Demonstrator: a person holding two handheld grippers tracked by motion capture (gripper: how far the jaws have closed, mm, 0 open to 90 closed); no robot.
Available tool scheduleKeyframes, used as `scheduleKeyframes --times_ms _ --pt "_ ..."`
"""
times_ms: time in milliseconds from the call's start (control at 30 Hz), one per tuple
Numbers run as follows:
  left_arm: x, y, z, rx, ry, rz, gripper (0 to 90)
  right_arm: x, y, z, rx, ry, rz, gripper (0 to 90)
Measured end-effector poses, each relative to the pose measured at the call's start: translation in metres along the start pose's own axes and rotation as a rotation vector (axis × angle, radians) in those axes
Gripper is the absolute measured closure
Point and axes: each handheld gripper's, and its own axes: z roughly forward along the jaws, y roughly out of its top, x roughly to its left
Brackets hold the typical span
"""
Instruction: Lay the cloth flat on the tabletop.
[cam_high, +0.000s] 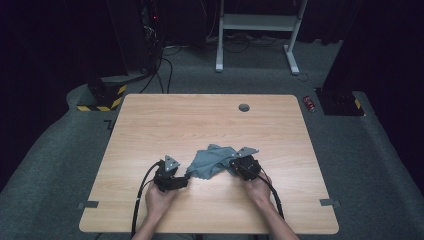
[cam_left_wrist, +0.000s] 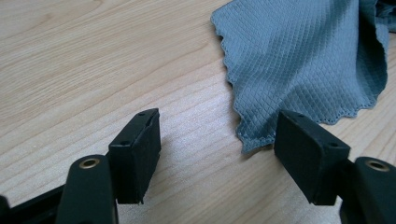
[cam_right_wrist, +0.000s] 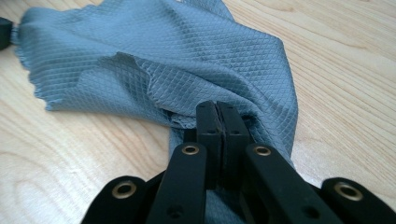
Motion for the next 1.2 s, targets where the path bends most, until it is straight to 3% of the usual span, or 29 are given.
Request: scheduleKeyframes --times_ms 200,600,767,933,1033,1200 --pt "0.0 0.0 0.0 -0.001 0.002 -0.002 32.1 0.001 -0.006 -0.019 -0.023 0.02 -0.008 89.0" --pt "0.0 0.0 0.0 -0.004 0.003 -0.004 33.3 -0.003 -0.047 -0.073 -0.032 0.077 -0.004 88.5" --pt "0.001 -0.001 -0.003 -0.032 -0.024 -0.018 37.7 -0.002 -0.054 -0.066 -0.006 0.083 -0.015 88.5" --pt "-0.012 0.009 -0.002 -0.063 -0.076 -0.007 36.0 0.004 -0.053 -0.054 0.004 0.077 -0.027 88.4" --pt "-0.019 0.017 0.003 -0.05 -0.071 0.018 35.1 0.005 -0.053 -0.055 0.0 0.078 -0.031 88.2" --pt "-0.026 0.021 0.016 0.02 -0.015 0.061 35.4 0.003 -0.059 -0.066 -0.024 0.09 -0.009 87.3"
